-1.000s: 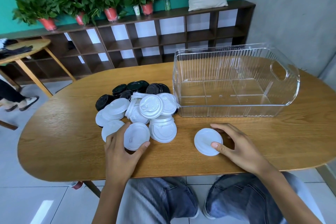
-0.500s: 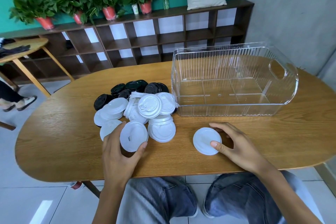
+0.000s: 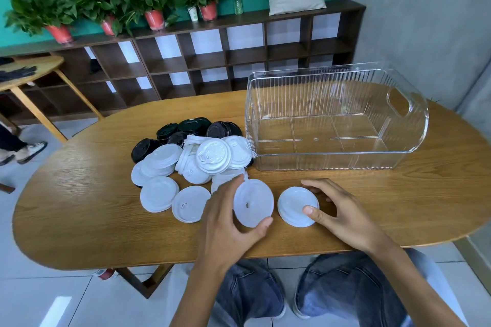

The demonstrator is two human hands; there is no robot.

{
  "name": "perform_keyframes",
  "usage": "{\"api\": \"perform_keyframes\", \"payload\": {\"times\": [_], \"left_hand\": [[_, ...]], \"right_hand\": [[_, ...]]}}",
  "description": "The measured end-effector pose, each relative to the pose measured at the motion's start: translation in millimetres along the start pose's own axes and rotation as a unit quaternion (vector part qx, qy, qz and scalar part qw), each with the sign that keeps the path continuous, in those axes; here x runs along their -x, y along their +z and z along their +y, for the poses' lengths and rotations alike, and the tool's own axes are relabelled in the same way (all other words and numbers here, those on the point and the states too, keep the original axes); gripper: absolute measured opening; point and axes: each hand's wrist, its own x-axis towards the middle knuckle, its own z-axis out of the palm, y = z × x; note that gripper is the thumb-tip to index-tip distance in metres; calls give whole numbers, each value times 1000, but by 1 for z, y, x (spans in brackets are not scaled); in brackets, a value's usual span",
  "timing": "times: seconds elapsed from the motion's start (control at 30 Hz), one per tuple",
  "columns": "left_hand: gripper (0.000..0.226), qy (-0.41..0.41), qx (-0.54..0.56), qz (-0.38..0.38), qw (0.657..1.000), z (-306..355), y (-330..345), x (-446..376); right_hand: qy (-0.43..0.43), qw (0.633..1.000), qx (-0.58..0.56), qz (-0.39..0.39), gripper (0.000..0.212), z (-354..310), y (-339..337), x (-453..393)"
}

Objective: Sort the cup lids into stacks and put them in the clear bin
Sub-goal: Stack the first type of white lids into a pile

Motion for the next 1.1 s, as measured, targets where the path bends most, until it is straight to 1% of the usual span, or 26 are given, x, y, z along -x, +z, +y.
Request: {"api": "perform_keyframes", "payload": {"times": [0.1, 0.17, 0.23, 0.3, 0.4, 0.43, 0.5, 0.6, 0.67, 0.77, 0.87, 0.97, 1.1], "left_hand": [[87, 3, 11, -13, 1000, 16, 14, -10], [87, 15, 8, -17, 1000, 25, 25, -15], [86, 7, 15, -31, 999, 31, 35, -19], [86, -8, 36, -48, 998, 33, 43, -20], [87, -12, 75, -82, 994, 29, 49, -19], [85, -8, 90, -92, 992, 27, 49, -18], [71, -3, 134, -93, 987, 24, 47, -16], [53, 1, 209, -68, 976, 23, 44, -14], [51, 9, 231, -63, 971, 23, 42, -15], [50, 23, 248, -75, 966, 22, 42, -15], [48, 45, 230, -81, 969, 21, 42, -15], [41, 70, 195, -73, 976, 22, 43, -16], [31, 55, 194, -43, 978, 23, 45, -18]], "right_hand": [[-8, 1000, -28, 9, 53, -3, -2, 1], [-17, 998, -55, 10, 48, -6, -3, 1], [-28, 997, -71, 8, 42, -6, -4, 0], [-29, 995, -91, 10, 31, -5, -5, -1], [-30, 992, -120, 33, 25, -3, -7, -1], [-33, 990, -129, 45, 23, -2, -7, 0], [-36, 985, -155, 72, 19, 0, -8, -1], [-30, 972, -209, 105, 18, 5, -9, -2], [-30, 965, -236, 112, 20, 7, -9, -1], [-33, 959, -259, 114, 22, 10, -9, 0], [-32, 954, -269, 124, 26, 13, -9, 0], [-20, 949, -286, 134, 30, 11, -9, 0], [-17, 955, -269, 122, 27, 5, -9, 2]]}}
